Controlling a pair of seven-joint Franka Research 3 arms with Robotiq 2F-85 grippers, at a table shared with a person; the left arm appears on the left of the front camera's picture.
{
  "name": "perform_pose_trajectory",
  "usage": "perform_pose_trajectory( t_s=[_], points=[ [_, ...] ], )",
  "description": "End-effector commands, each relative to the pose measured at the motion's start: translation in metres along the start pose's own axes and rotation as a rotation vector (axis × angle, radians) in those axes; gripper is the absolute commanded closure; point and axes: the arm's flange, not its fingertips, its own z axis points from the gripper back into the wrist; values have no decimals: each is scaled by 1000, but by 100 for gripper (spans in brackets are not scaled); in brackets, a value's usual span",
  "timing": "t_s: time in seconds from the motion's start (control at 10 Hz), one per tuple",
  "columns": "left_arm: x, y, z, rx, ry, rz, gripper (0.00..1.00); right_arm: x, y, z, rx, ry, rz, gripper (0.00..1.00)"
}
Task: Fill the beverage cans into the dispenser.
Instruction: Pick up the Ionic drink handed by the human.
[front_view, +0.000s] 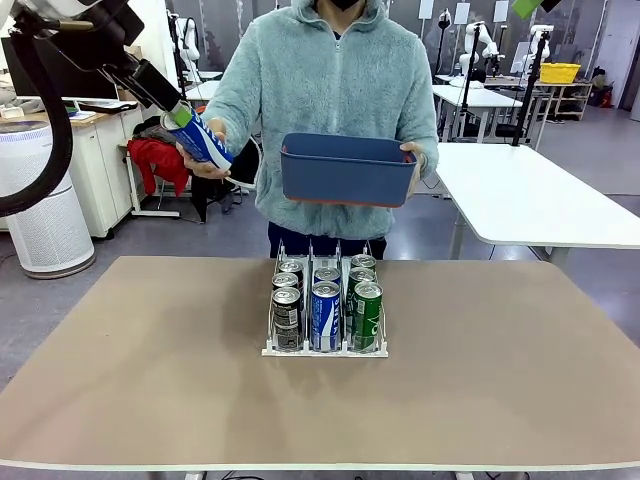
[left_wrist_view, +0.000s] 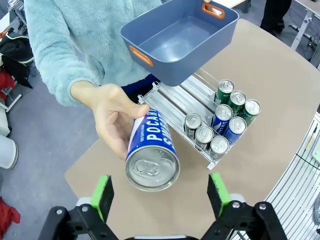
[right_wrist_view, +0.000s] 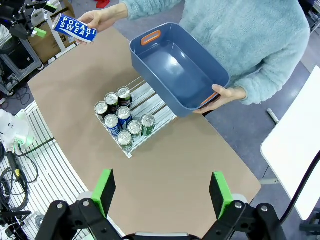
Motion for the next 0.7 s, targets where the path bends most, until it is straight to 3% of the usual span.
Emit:
perform_pose_trajectory(
  t_s=[0.0,0.6],
  points=[
    [-2,0,2,8,8,-14,0,1,1,-1,-1,2,0,0],
    [1,12,-16,-7,-31,-73,0,1,1,-1,-1,2,0,0]
  ],
)
